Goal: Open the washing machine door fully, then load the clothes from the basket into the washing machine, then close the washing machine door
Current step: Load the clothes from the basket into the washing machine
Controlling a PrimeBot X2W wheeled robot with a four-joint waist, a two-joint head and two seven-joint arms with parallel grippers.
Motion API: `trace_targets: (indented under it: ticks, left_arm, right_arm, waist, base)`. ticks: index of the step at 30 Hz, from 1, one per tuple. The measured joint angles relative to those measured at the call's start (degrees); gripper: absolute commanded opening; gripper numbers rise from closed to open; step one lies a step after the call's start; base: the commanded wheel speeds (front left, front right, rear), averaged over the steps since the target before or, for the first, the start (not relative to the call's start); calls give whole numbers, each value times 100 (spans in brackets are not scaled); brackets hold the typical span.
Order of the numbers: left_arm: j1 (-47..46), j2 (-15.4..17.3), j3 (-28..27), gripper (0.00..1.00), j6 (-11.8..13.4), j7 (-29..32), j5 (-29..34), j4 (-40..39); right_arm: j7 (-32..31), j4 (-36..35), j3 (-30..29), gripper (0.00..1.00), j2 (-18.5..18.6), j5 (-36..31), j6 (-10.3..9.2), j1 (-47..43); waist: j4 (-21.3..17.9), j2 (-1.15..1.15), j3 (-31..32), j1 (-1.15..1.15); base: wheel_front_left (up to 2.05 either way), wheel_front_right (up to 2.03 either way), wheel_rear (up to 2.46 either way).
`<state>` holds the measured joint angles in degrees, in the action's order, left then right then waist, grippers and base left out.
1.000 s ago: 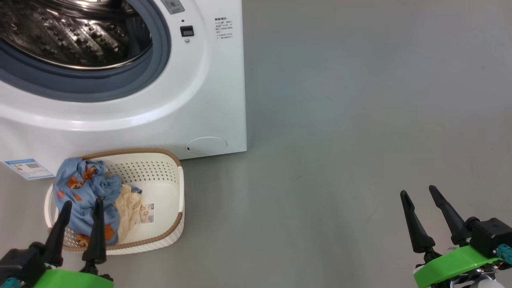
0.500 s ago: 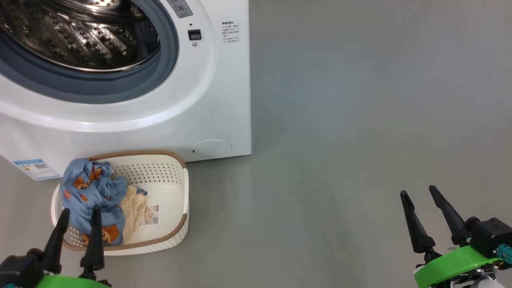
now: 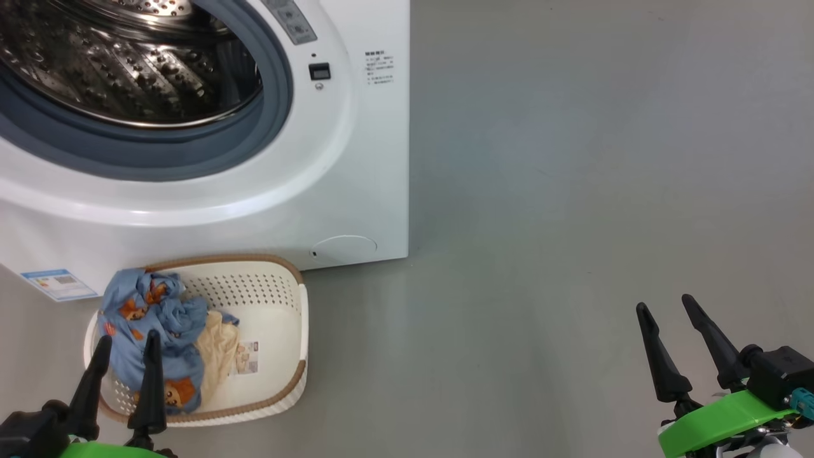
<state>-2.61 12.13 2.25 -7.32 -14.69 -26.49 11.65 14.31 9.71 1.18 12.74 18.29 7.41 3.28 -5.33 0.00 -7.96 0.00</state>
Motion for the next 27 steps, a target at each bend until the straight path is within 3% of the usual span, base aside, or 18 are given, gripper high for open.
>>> trace_targets:
  ticks: [12,27]
  left_arm:
    - [-49,11,15,100,0,0,12,-9]
    - [-157,-115,5,100,0,0,155,257]
  right_arm:
    - [0,-23,-2,100,-12,0,0,7]
    - [0,-37,10,100,-63,0,0,30]
  waist:
    - [14,0,-124,0]
    - [31,0,-292,0]
  base:
    - [103,-118,16]
    - [8,-8,0]
